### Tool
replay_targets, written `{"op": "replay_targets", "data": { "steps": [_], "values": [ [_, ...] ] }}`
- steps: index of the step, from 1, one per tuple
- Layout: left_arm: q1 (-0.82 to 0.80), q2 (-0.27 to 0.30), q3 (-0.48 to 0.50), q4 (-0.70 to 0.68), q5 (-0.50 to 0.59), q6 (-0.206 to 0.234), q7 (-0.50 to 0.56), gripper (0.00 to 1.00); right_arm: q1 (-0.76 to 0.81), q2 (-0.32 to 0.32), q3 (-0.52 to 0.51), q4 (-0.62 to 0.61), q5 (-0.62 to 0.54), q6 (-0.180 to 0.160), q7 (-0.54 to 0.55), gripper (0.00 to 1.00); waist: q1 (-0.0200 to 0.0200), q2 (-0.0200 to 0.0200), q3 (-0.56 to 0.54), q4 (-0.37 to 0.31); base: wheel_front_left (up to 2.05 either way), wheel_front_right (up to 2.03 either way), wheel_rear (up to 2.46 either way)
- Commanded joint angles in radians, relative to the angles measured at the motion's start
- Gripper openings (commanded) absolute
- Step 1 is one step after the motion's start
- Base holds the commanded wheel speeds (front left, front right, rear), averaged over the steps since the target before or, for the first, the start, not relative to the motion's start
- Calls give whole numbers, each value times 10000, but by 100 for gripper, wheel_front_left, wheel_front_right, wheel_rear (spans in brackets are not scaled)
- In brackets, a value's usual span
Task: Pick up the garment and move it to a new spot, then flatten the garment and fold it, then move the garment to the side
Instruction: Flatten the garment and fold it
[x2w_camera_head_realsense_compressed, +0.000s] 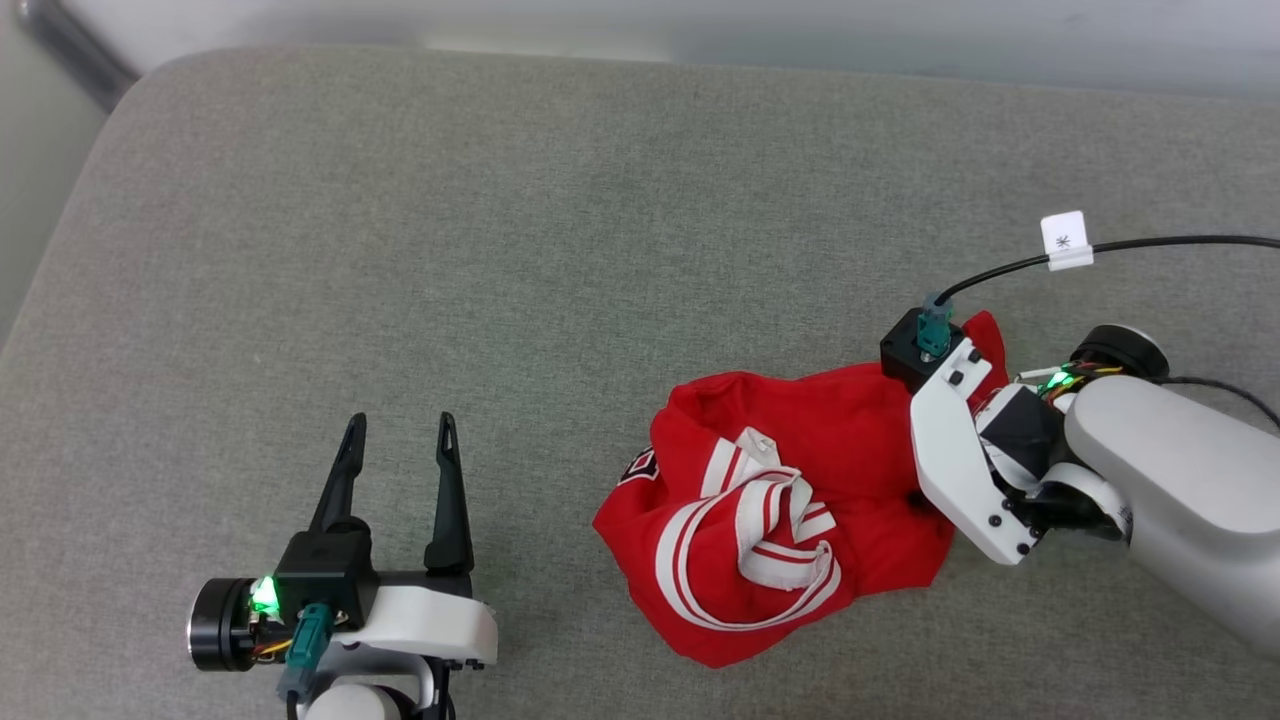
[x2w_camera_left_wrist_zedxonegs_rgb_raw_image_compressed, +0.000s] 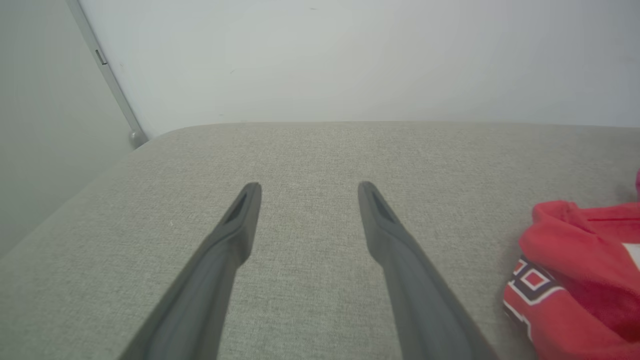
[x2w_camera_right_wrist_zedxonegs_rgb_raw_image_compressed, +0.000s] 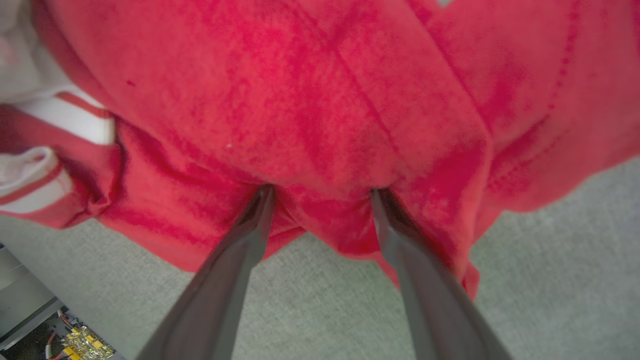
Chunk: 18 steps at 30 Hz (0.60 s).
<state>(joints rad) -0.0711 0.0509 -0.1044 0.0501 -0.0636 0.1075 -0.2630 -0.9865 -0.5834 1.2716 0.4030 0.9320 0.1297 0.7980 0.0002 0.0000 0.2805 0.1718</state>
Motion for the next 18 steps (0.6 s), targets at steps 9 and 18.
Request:
{"op": "replay_targets", "data": {
  "steps": [9, 18],
  "values": [
    [-152, -12, 27, 146, 40, 64, -25, 100, 1286, 657, 303, 541, -432, 31, -464, 77, -2, 0, 13, 53, 0, 0, 0],
    [221, -12, 196, 255, 144, -42, -25, 100, -251, 417, 83, -243, -409, 7, -2546, 0, -2, 0, -762, -261, 0, 0, 0]
  ]
}}
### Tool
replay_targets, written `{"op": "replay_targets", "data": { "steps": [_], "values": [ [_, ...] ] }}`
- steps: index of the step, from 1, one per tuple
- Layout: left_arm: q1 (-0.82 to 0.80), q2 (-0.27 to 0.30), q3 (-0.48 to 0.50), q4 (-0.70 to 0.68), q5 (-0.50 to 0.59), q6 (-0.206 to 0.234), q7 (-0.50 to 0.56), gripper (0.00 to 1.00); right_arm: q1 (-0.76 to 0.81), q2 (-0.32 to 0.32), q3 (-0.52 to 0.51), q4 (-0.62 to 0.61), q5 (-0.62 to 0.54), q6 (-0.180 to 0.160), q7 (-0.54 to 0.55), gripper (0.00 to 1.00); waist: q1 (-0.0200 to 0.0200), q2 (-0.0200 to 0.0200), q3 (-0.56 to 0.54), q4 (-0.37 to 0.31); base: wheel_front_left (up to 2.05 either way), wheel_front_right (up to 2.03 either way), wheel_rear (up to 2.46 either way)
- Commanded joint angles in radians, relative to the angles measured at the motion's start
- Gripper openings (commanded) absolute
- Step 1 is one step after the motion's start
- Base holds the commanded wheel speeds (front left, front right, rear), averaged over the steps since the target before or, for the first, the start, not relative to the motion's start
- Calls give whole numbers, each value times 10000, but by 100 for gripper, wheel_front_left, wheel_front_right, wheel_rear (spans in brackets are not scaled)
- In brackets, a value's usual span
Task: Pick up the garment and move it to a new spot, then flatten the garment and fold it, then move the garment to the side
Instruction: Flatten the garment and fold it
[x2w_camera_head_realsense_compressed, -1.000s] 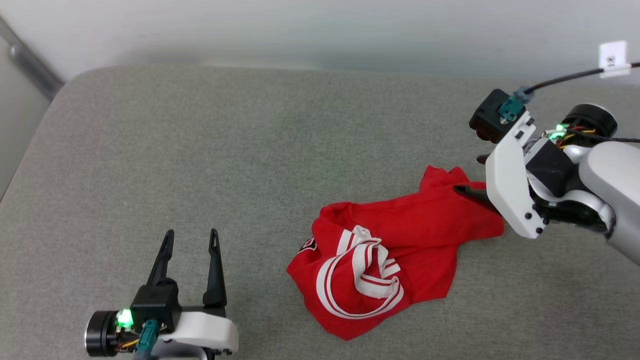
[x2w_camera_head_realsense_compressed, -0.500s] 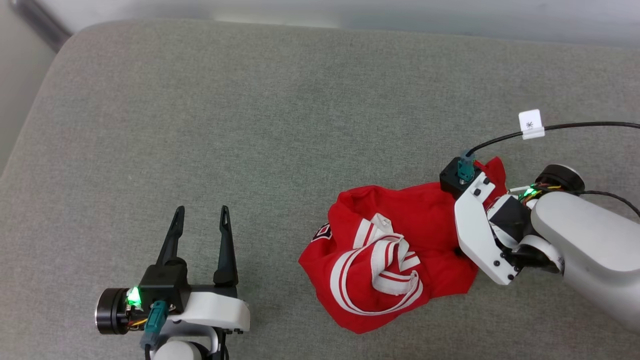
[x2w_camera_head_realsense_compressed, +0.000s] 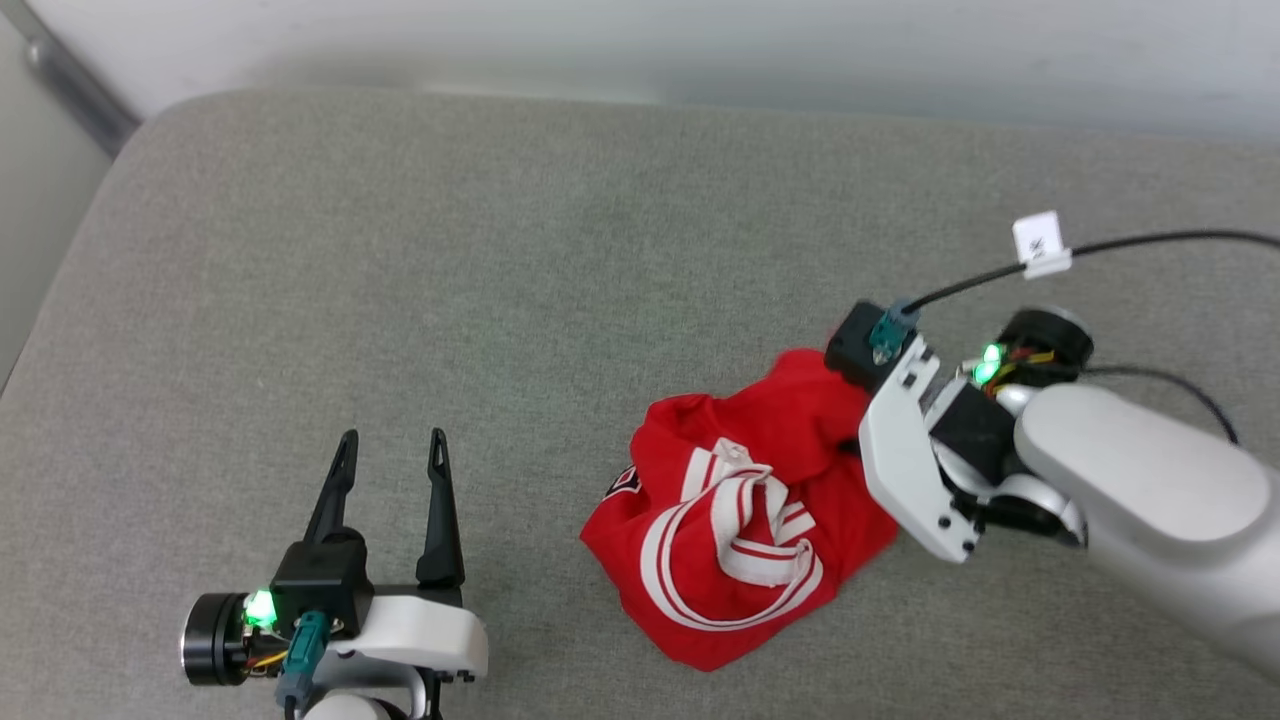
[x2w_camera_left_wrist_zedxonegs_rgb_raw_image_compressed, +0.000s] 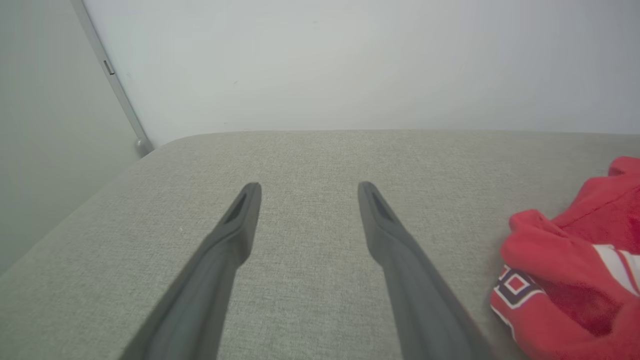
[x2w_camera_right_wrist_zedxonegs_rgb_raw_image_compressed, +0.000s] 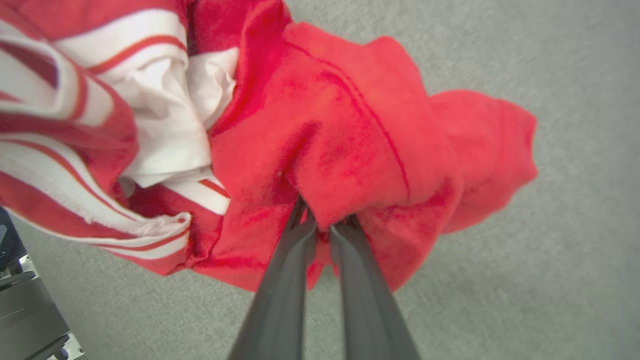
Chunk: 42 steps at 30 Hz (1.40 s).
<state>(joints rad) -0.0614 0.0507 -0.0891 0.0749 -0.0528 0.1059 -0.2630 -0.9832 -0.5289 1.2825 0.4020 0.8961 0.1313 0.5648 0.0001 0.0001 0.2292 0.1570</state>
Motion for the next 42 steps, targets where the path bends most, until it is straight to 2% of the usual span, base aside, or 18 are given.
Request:
{"op": "replay_targets", "data": {
  "steps": [1, 10, 11, 16, 18, 21, 24, 28, 35, 39, 42],
  "values": [
    [190, -9, 56, 21, 32, -35, -25, 100, -350, -250, -17, -446, -46, -9, -368, 0, -1, -1, -346, -136, 0, 0, 0],
    [688, -7, 202, 28, 61, -70, -25, 100, -918, -1981, -21, -3095, 49, -9, -1554, 0, -1, -1, -1109, -391, 0, 0, 0],
    [688, -7, 202, 28, 61, -70, -25, 100, -918, -1981, -21, -3095, 49, -9, -1554, 0, -1, -1, -1109, -391, 0, 0, 0],
    [893, -9, 268, -20, 90, -102, -25, 100, -827, -3007, -403, -4176, 444, -10, -1900, 0, -1, -1, -1338, -525, 0, 0, 0],
    [967, -9, 267, -67, 111, -81, -25, 100, -533, -3609, -779, -4322, 590, -10, -1921, 0, -1, -1, -1378, -576, 0, 0, 0],
    [964, -9, 262, -109, 127, -73, -25, 100, -249, -3909, -1002, -4140, 712, -10, -1889, 0, -1, -1, -1372, -594, 0, 0, 0],
    [943, -11, 239, -132, 123, -83, -25, 100, 369, -4214, -1240, -3409, 969, -9, -1802, 0, -1, -1, -1304, -588, 0, 0, 0],
    [824, -8, 156, -136, 73, -94, -25, 100, 1328, -4107, -1373, -1682, 1354, -10, -1676, 0, -1, -1, -1120, -514, 0, 0, 0],
    [572, -9, 101, -52, 45, -144, -25, 100, 2621, -3072, -1406, 1416, 1962, -9, -1723, 0, -1, -1, -762, -346, 0, 0, 0],
    [542, -8, 107, -28, 61, -138, -25, 100, 3156, -2371, -1314, 2717, 2249, -10, -1712, 0, -1, -1, -674, -335, 0, 0, 0],
    [551, -9, 110, 3, 101, -138, -25, 100, 3291, -1994, -1341, 3220, 2348, -12, -2044, 0, -1, -1, -691, -364, 0, 0, 0]
  ]
}}
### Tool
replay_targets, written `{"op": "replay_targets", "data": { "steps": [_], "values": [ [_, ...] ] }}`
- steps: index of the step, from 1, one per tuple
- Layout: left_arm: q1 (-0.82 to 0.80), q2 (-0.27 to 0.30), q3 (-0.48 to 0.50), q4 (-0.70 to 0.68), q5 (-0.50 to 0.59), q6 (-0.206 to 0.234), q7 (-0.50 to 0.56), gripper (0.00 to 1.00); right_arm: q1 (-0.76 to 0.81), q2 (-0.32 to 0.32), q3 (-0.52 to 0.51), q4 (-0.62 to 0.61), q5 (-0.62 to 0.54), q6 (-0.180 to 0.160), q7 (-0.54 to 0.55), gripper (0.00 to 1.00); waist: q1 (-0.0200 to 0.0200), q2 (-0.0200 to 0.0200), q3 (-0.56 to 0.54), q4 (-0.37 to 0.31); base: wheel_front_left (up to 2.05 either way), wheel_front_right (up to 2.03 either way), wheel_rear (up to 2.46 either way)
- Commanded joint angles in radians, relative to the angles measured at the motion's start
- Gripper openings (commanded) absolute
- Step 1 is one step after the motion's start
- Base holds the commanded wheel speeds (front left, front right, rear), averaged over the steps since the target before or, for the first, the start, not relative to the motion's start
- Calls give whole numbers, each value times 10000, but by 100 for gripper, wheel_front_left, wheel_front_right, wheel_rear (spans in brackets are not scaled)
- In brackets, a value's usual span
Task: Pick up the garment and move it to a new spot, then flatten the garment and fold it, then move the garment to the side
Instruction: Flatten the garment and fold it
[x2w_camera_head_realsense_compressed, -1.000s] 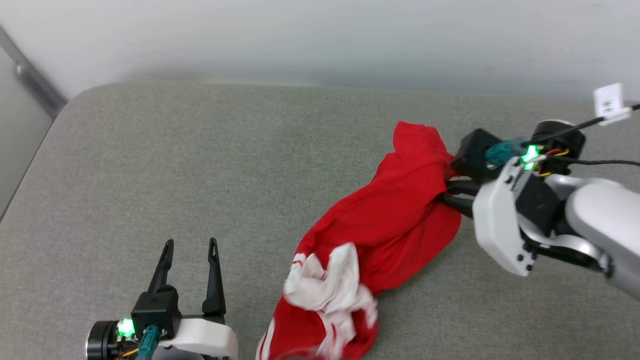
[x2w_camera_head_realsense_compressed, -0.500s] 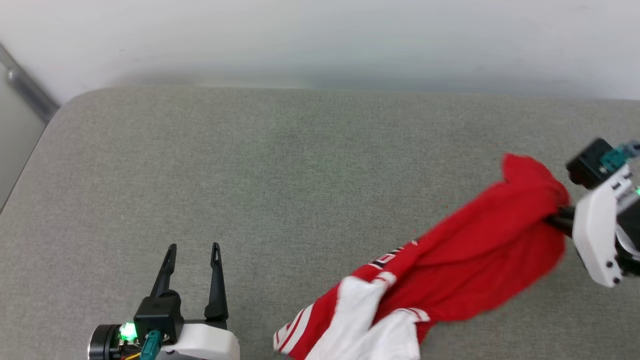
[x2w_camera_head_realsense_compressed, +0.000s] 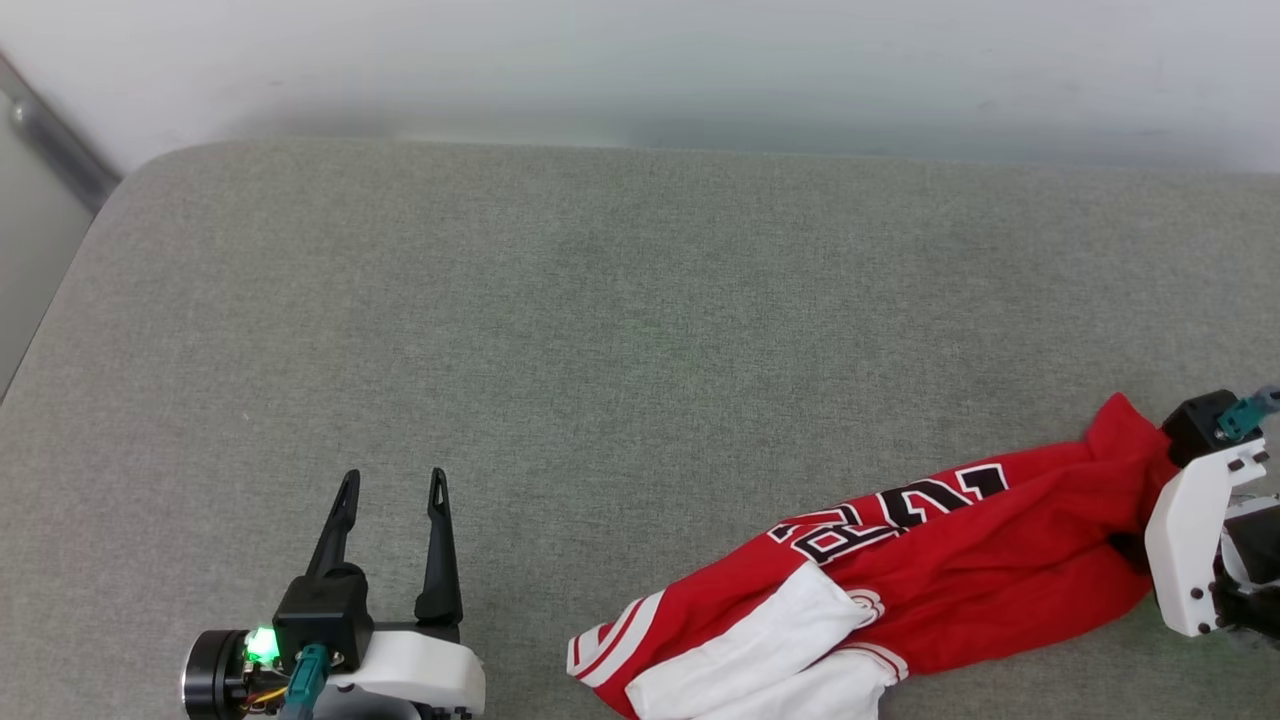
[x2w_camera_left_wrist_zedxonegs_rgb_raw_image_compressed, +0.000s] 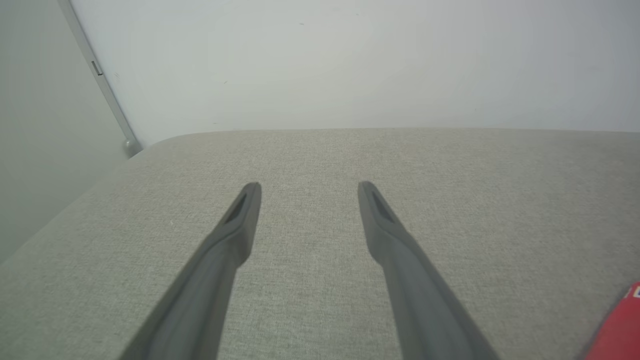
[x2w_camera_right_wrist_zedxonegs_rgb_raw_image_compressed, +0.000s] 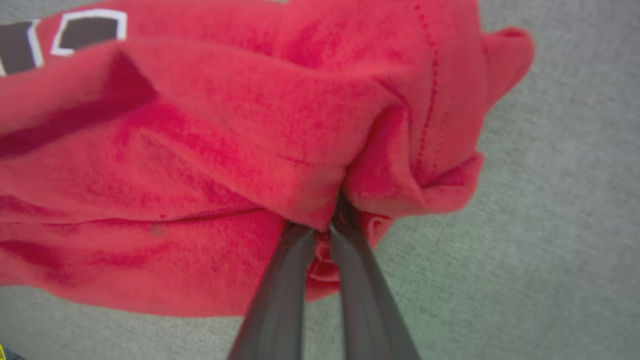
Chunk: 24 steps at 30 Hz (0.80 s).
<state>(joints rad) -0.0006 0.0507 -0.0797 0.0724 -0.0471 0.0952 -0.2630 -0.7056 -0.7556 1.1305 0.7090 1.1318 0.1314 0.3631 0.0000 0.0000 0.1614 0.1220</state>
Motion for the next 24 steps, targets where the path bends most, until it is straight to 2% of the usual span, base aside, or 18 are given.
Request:
{"op": "replay_targets", "data": {
  "steps": [1, 2, 3, 4, 11, 15, 19, 22, 24],
  "values": [
    [-59, -8, 24, 38, 63, -34, -25, 100, 465, 346, 162, 194, -43, -15, -248, 0, 0, 0, -39, -27, 0, 0, 0],
    [-48, -8, 29, 52, 84, -42, -25, 100, 375, 376, 124, 191, -104, -15, -543, 5, 0, 0, -76, -43, 0, 0, 0],
    [-39, -9, 36, 59, 92, -57, -25, 100, 280, 371, 93, 140, -176, -15, -876, 63, 0, 0, -118, -57, 0, 0, 0],
    [-19, -8, 49, 79, 92, -56, -25, 100, 189, 306, 73, 26, -286, -15, -1252, 100, 0, 0, -177, -68, 0, 0, 0],
    [101, 113, 178, -17, 209, -206, -25, 100, 97, -400, -532, -1123, -1105, -12, -4329, 100, 0, 0, -592, -164, 0, 0, 0],
    [-51, 316, 219, -222, 296, -334, -25, 100, 360, -544, -1407, -1501, -1853, -12, -5750, 100, 0, 0, -793, -264, 0, 0, 0],
    [-479, 722, 196, -395, 336, -727, -25, 100, 870, -198, -3291, -1712, -2981, -11, -6263, 100, 0, 0, -953, -319, 0, 0, 0],
    [-876, 1077, 102, -337, 237, -1187, -25, 100, 1718, 407, -5635, -2466, -4481, -11, -6276, 100, 0, 0, -1031, -351, 0, 0, 0],
    [-1308, 1370, -27, -269, 168, -1572, 161, 100, 2787, 1067, -7332, -3132, -5624, -11, -6273, 100, 0, 0, -1088, -362, 0, 0, 0]
  ]
}}
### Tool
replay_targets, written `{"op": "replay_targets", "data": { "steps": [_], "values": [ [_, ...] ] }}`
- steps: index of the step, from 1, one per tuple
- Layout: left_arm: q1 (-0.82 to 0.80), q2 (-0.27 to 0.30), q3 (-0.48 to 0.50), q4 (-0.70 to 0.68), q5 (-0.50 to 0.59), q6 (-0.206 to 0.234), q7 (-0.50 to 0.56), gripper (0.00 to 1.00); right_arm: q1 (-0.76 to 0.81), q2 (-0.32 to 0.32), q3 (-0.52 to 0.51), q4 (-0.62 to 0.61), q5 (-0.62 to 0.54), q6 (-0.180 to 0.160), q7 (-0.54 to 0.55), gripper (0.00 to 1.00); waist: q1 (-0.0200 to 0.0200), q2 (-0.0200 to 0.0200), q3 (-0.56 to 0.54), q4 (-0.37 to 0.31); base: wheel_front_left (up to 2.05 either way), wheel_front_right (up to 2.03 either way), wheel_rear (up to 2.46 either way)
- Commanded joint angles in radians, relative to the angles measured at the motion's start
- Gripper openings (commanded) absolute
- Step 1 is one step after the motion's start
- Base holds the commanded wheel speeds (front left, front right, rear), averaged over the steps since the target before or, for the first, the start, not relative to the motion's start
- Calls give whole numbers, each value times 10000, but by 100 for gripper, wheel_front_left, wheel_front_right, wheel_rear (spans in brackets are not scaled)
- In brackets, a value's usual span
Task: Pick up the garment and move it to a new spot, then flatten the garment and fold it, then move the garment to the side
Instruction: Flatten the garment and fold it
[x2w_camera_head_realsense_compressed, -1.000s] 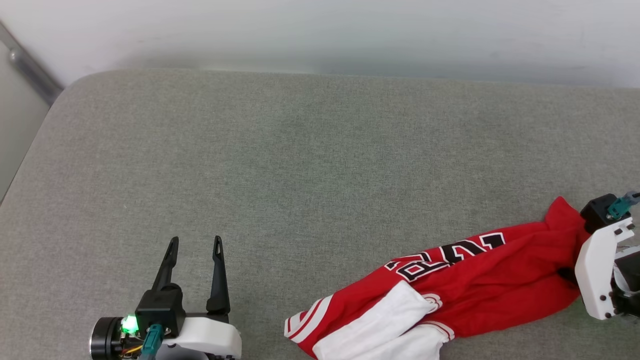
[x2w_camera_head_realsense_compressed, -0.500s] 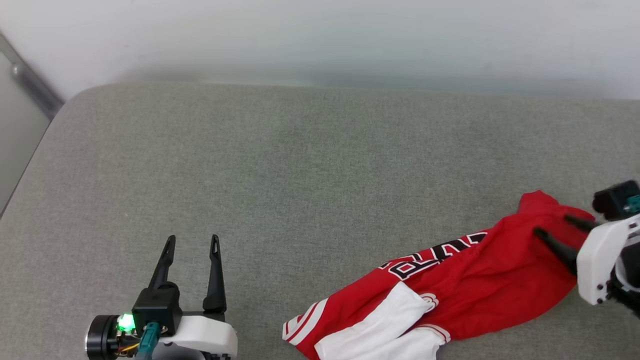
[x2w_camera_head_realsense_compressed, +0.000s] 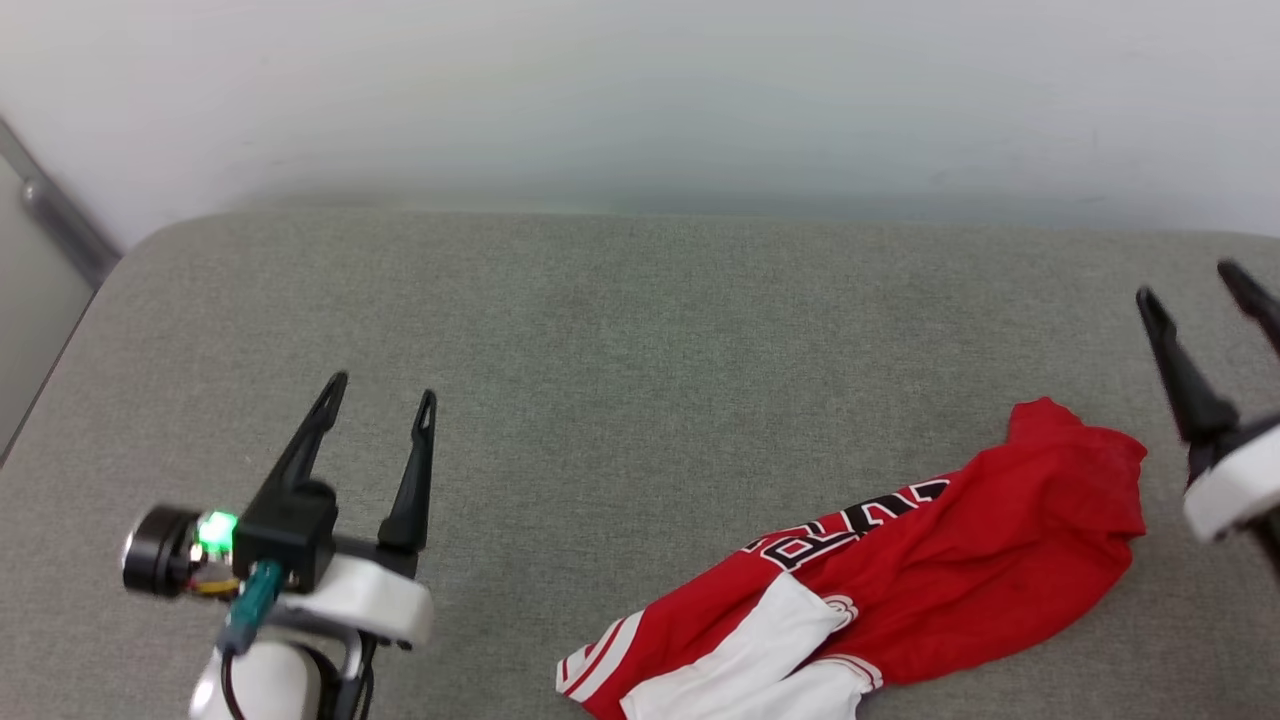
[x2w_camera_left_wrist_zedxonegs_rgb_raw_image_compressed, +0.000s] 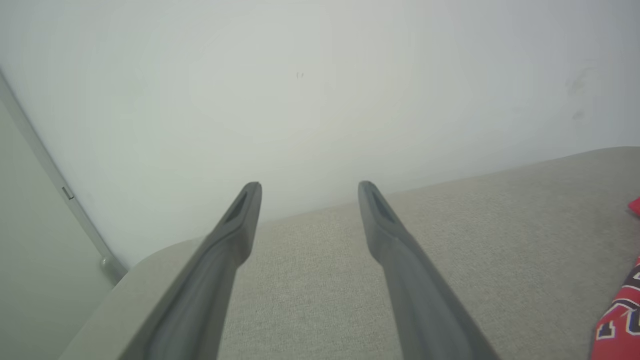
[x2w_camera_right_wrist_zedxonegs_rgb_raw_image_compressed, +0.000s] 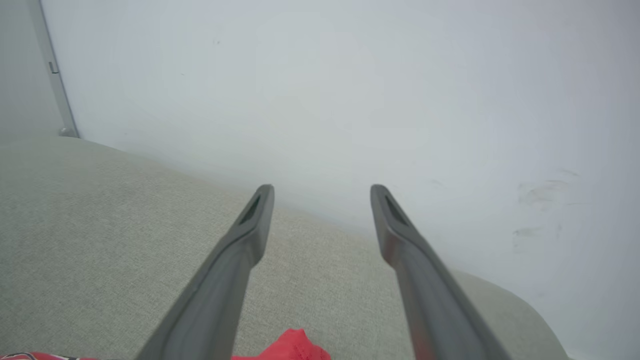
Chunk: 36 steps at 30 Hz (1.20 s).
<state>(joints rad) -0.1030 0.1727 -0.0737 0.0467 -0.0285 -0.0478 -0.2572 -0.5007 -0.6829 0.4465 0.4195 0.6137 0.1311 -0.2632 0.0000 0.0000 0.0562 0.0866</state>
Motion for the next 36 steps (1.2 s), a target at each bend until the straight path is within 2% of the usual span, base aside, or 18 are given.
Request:
{"op": "replay_targets", "data": {
  "steps": [1, 5, 7, 10, 16, 21, 22, 23, 28, 32, 36],
  "values": [
    [-521, 336, -206, 11, -18, -313, 359, 100, 1224, 704, -1198, -652, -969, -7, -12, 100, 0, 0, -60, -17, 0, 0, 0],
    [-1446, 981, -964, -92, -497, -748, 1868, 100, 2990, 2059, -3252, -2224, -2770, -7, -17, 100, 0, 0, -94, -31, 0, 0, 0],
    [-1966, 1393, -1575, -164, -912, -804, 2962, 100, 3743, 2630, -3740, -2790, -3293, -7, -16, 100, 0, 0, -92, -35, 0, 0, 0],
    [-2804, 2136, -2995, -578, -2036, -811, 4506, 100, 4336, 3196, -4242, -3520, -3802, -7, -18, 100, 0, 0, -41, -88, 0, 0, 0],
    [-4373, 3659, -5786, -1272, -4551, -809, 7643, 100, 4917, 3698, -4480, -4249, -4285, -7, 140, 100, 0, 0, 79, -260, 0, 0, 0],
    [-5490, 4319, -7931, -1446, -6289, -811, 9423, 100, 4900, 3747, -4441, -4489, -4415, -7, 327, 100, 0, 0, 216, -465, 0, 0, 0],
    [-5696, 4437, -8324, -1428, -6531, -810, 9699, 100, 4855, 3743, -4391, -4520, -4421, -7, 343, 100, 0, 0, 257, -518, 0, 0, 0],
    [-5696, 4437, -8324, -1428, -6531, -810, 9699, 100, 4855, 3743, -4391, -4520, -4421, -7, 343, 100, 0, 0, 257, -518, 0, 0, 0],
    [-6353, 4664, -10070, -1172, -7267, -812, 10480, 100, 4582, 3653, -4294, -4637, -4480, -7, 427, 100, 0, 0, 512, -744, 0, 0, 0],
    [-6593, 4764, -11274, -431, -7446, -813, 10362, 100, 4336, 3625, -4186, -4602, -4520, -7, 382, 100, 0, 0, 845, -1000, 0, 0, 0],
    [-6403, 4703, -11750, 379, -7504, -813, 10078, 100, 4122, 3624, -4135, -4494, -4542, -7, 324, 100, 0, 0, 1104, -1155, 0, 0, 0]
  ]
}}
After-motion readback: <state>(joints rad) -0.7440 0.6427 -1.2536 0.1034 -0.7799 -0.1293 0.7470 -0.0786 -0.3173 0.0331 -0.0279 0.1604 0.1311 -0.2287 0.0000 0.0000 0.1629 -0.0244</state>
